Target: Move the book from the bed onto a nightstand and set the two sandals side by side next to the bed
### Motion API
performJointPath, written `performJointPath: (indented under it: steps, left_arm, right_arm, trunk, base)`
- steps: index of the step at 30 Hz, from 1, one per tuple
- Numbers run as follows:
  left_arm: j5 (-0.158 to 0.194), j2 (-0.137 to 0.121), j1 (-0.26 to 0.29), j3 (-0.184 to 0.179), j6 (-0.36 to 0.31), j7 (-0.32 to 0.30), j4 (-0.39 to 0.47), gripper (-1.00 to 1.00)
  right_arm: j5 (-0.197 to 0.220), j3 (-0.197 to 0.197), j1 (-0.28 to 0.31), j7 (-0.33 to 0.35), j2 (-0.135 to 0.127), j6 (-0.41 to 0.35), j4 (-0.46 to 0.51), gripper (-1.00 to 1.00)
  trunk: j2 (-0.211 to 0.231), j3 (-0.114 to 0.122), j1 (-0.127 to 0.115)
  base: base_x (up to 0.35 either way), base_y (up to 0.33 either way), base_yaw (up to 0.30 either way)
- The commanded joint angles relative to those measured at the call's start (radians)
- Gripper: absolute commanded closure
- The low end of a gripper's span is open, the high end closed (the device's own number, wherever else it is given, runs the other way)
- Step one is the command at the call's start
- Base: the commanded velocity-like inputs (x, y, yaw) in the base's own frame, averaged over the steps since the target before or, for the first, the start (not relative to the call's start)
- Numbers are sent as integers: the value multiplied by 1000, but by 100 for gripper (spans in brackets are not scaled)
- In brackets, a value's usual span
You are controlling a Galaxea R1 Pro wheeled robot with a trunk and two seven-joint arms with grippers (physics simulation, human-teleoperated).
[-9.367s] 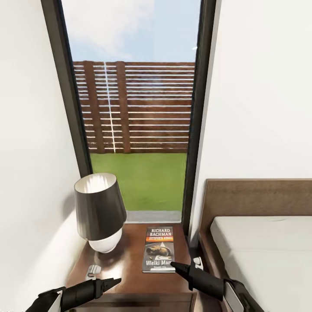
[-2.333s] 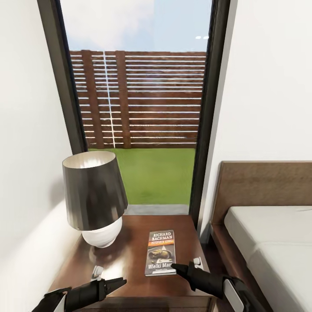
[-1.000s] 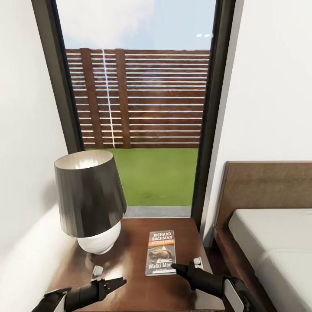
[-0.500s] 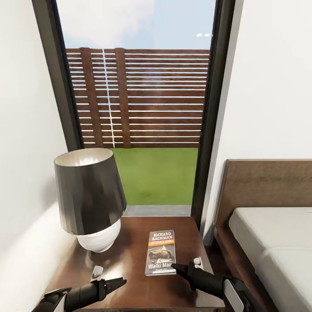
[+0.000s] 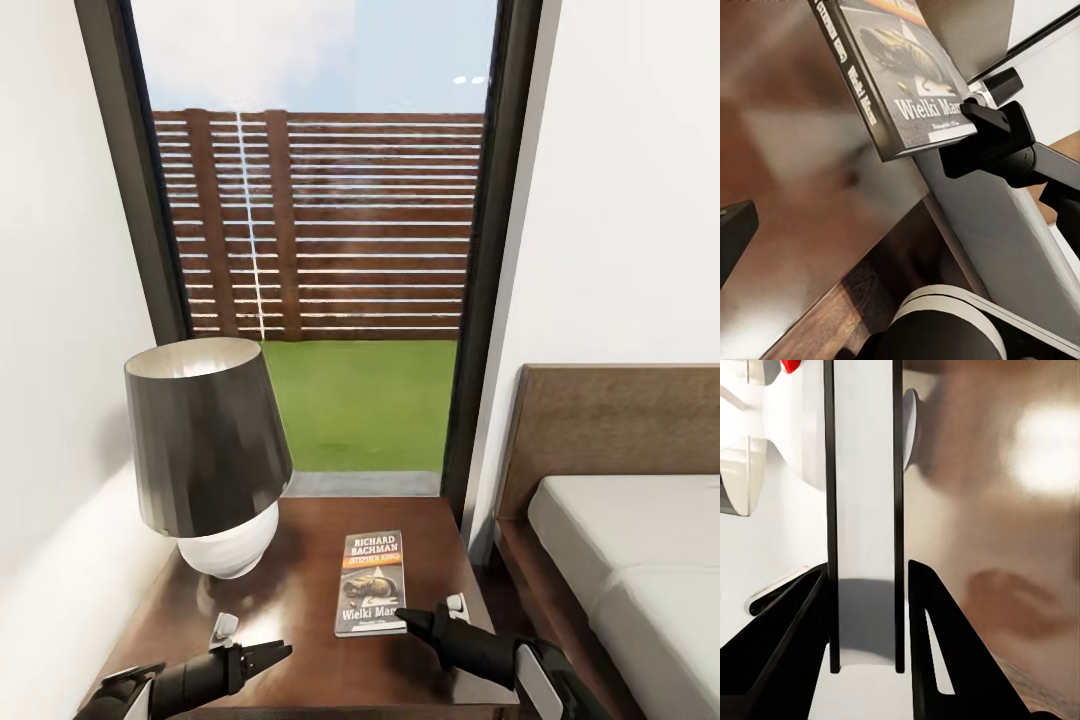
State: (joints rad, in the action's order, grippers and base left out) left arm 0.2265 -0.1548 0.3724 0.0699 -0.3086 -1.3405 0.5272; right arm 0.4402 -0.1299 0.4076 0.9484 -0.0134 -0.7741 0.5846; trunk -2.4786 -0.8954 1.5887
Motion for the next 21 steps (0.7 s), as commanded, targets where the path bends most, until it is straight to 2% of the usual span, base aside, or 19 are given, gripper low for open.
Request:
performJointPath:
  steps: [1, 6, 15, 21]
  left_arm:
    - [2, 0, 0, 1, -11, -3, 0, -100]
    - [2, 1, 0, 1, -11, -3, 0, -100]
    - [2, 0, 0, 1, -11, -3, 0, -100]
    - [2, 0, 0, 0, -11, -3, 0, -100]
  right_arm:
    - [2, -2, 1, 3, 0, -5, 0, 100]
    - [2, -2, 0, 3, 0, -5, 0, 100]
    - [2, -2, 0, 3, 0, -5, 0, 100]
    - [2, -2, 1, 3, 0, -5, 0, 100]
  trunk:
    - [0, -1, 0]
    - [-22, -14, 12]
    - [-22, -14, 12]
    - [-23, -34, 14]
  base:
    - [0, 0, 0]
    - [0, 0, 0]
    - [0, 0, 0]
    - [0, 0, 0]
